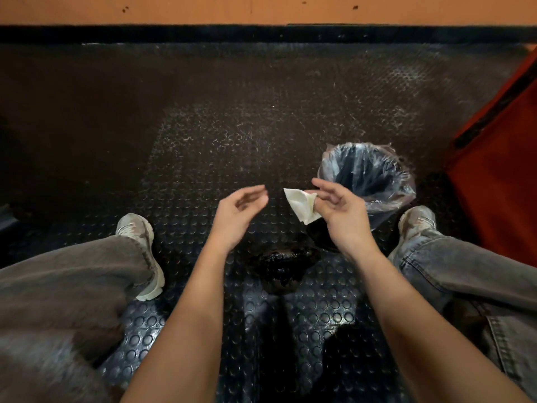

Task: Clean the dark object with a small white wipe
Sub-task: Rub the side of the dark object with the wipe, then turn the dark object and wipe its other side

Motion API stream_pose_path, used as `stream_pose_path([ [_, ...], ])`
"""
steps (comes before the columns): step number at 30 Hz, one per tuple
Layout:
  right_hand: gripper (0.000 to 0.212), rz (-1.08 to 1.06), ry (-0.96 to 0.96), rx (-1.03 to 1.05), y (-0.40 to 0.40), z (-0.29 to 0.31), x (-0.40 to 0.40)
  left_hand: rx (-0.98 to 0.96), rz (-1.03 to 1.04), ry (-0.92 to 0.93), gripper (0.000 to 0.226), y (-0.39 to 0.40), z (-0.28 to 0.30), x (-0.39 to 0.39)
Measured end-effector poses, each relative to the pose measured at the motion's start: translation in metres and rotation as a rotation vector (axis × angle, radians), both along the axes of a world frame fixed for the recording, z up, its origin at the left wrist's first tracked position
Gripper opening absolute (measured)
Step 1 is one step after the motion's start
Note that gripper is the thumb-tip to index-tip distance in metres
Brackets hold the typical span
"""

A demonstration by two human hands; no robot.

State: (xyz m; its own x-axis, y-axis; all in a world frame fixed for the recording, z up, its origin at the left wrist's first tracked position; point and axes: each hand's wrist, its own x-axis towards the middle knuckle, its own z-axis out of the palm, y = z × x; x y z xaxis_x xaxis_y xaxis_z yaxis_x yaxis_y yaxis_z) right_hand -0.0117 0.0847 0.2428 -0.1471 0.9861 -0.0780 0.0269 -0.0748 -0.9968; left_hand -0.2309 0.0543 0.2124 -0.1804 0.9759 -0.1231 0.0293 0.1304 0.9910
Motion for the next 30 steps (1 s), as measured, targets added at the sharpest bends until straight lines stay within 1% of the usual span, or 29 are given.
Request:
stream_pose_path([
  [3, 0.038, 0.016, 0.052, 0.031, 0.013, 0.015, -0.008, 0.173, -0.094, 0.034, 0.039, 0.008, 0.046, 0.005],
  [5, 0.037, 0.039, 0.054, 0.058, 0.02, 0.026, -0.013, 0.254, -0.111, 0.067, 0.038, 0.011, 0.071, 0.005],
  [8, 0.036, 0.05, 0.024, 0.097, 0.024, 0.04, -0.017, 0.329, -0.017, 0.265, 0.026, 0.012, 0.087, 0.006],
  [10, 0.037, 0.027, -0.014, 0.128, 0.023, 0.046, -0.021, 0.305, 0.009, 0.341, 0.034, 0.012, 0.088, 0.011],
  [13, 0.038, 0.023, -0.033, 0.14, 0.022, 0.049, -0.025, 0.163, -0.102, 0.33, 0.069, 0.011, 0.086, 0.02],
  [14, 0.038, 0.031, -0.032, 0.14, 0.022, 0.049, -0.025, 0.135, -0.13, 0.325, 0.076, 0.011, 0.084, 0.022],
  [15, 0.039, 0.04, -0.035, 0.143, 0.022, 0.05, -0.025, 0.12, -0.139, 0.326, 0.075, 0.012, 0.083, 0.023],
  [17, 0.04, 0.061, -0.033, 0.151, 0.024, 0.052, -0.023, 0.108, -0.12, 0.321, 0.056, 0.014, 0.081, 0.021],
  [20, 0.041, 0.101, -0.04, 0.149, 0.028, 0.055, -0.019, 0.102, -0.1, 0.243, 0.023, 0.018, 0.077, 0.014],
  [22, 0.039, 0.118, -0.033, 0.136, 0.031, 0.056, -0.017, 0.09, -0.086, 0.139, 0.014, 0.019, 0.073, 0.01],
  [24, 0.031, 0.118, -0.057, 0.156, 0.034, 0.055, -0.015, 0.049, -0.072, 0.063, 0.012, 0.019, 0.071, 0.008],
  [27, 0.019, 0.16, -0.135, 0.203, 0.035, 0.053, -0.011, -0.008, -0.066, -0.1, 0.016, 0.02, 0.068, 0.009],
  [29, 0.019, 0.225, -0.152, 0.227, 0.034, 0.051, -0.007, -0.02, -0.065, -0.185, 0.018, 0.02, 0.068, 0.012],
  [30, 0.022, 0.266, -0.152, 0.222, 0.033, 0.051, -0.005, -0.019, -0.061, -0.208, 0.019, 0.02, 0.068, 0.013],
])
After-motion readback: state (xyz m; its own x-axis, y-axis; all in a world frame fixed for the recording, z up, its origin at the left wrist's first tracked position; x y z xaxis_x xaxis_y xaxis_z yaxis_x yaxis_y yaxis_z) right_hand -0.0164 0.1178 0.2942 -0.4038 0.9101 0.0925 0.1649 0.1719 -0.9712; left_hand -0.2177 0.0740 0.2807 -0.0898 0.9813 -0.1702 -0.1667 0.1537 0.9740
